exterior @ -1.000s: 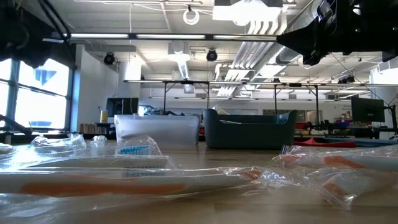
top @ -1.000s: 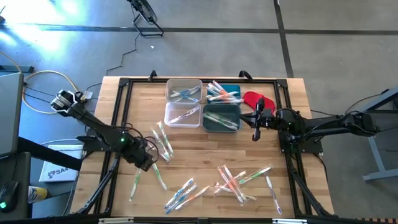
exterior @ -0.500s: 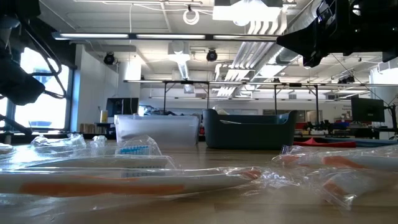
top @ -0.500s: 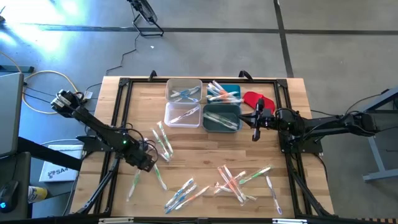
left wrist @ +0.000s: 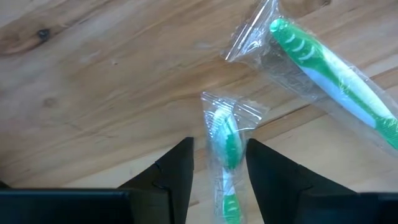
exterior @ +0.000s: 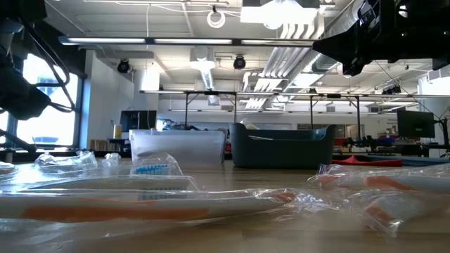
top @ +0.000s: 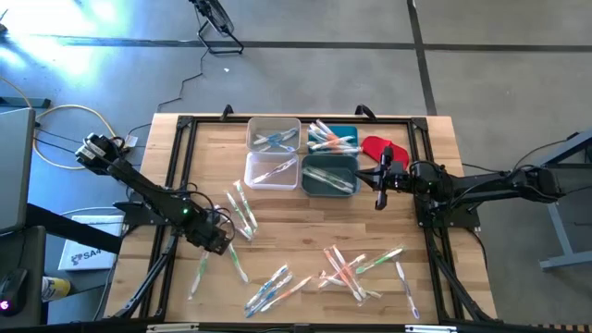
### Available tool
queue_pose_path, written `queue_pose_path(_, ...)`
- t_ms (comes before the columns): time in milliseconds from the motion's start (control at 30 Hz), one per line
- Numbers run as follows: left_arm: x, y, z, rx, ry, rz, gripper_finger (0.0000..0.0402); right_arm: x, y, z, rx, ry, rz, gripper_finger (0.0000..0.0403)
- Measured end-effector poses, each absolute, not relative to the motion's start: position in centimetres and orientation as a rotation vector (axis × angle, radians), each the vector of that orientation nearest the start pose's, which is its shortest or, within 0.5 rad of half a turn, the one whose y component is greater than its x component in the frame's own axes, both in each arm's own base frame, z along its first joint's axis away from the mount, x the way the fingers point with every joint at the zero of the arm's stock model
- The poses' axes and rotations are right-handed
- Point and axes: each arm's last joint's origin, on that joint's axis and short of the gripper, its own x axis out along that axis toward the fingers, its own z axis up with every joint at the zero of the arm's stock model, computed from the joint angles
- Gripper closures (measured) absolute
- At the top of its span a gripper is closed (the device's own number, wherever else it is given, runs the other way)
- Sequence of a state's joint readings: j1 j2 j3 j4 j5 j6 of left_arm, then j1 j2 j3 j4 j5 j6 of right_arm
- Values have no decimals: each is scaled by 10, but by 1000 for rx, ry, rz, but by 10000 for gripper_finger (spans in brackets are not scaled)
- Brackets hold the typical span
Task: Pick & Place Toothbrushes
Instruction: Put the green toothbrush into the green bin
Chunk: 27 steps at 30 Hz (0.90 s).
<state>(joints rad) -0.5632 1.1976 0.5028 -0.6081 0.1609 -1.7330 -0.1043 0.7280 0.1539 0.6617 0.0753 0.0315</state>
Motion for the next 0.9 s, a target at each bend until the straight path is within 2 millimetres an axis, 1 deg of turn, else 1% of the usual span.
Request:
queue_pose_path(100,146,-98,145,-1144,1408,634,281,156,-19,205,30,-90,-178,399)
queue_pose_path(333,147,-99,146,-1155,1410,617,350,156,-19,205,29,-88,-178,399)
queue_pose_path(467,147,-99,146,-1157,1412,615,377,156,-19,204,29,-81,-178,399)
queue_pose_path(567,147,-99,146,-1164,1433,605,384,156,-19,204,29,-81,-178,399)
queue_pose_path(733,147,-101,146,-1156,1462,564,385,156,-19,204,29,-81,-178,399)
queue_pose_path(900,146,-102,153,-1184,1489,471,386,156,-19,204,28,-82,-178,399)
